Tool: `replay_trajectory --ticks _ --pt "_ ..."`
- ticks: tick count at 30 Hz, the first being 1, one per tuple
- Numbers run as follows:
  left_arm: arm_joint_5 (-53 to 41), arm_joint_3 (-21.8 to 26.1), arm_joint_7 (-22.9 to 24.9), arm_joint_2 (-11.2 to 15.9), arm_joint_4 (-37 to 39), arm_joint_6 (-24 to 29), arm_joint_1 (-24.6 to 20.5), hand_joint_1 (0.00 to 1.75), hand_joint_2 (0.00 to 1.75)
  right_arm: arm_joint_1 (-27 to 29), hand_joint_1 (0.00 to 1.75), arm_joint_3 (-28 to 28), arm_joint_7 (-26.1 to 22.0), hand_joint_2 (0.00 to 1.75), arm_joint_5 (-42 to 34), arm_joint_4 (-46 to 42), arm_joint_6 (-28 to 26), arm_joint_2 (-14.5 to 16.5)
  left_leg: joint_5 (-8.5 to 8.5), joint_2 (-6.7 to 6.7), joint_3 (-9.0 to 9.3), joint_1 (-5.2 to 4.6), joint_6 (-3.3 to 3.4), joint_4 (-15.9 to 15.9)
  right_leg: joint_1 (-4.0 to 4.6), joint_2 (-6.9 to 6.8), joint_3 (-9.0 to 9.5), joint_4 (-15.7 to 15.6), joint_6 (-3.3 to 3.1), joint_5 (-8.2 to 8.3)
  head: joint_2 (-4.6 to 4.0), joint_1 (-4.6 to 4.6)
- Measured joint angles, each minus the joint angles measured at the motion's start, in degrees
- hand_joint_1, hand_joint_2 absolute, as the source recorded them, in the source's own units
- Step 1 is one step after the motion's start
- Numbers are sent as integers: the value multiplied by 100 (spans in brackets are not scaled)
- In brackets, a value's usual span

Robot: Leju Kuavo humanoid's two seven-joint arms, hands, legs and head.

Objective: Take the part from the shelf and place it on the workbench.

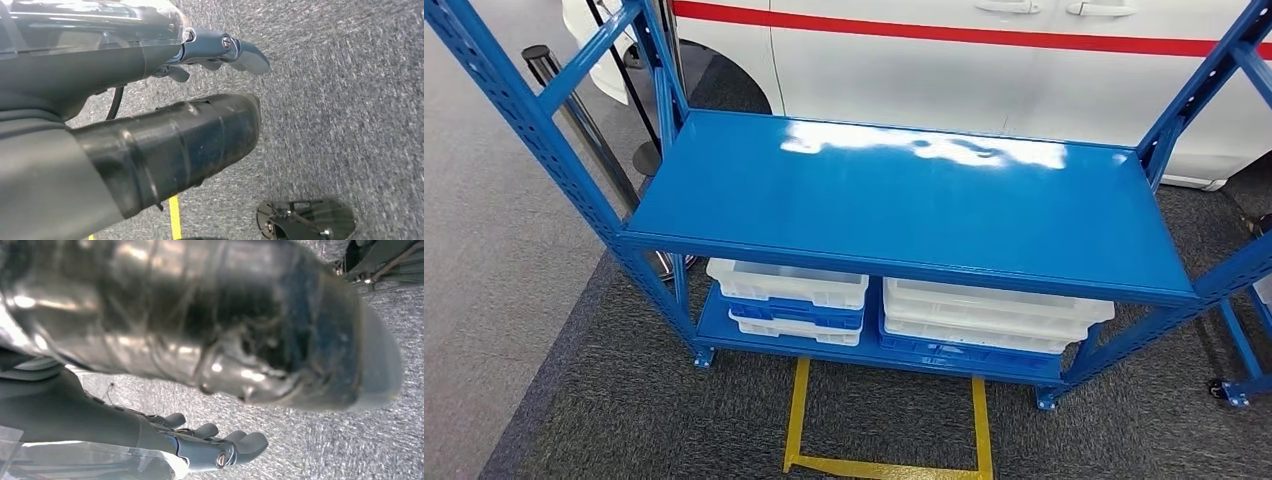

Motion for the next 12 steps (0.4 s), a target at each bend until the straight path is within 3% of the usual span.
replay_trajectory --ticks 2,6,12 --pt "-18 -2 1 0 0 -25 -3 0 175 -4 0 0 94 0 18 3 50 1 0 -1 2 -1 3 2 0 0 11 -14 5 3 0 0" --pt "-60 -9 -10 7 0 -84 -9 0 175 -7 0 0 209 175 53 3 145 0 -10 -4 1 -3 18 6 -1 -1 16 -26 36 4 0 -1" --pt "-88 -33 -110 10 0 -150 -11 0 175 -11 0 2 300 175 117 3 179 1 -16 -4 3 -2 23 7 0 -2 17 -26 75 -4 0 -2"
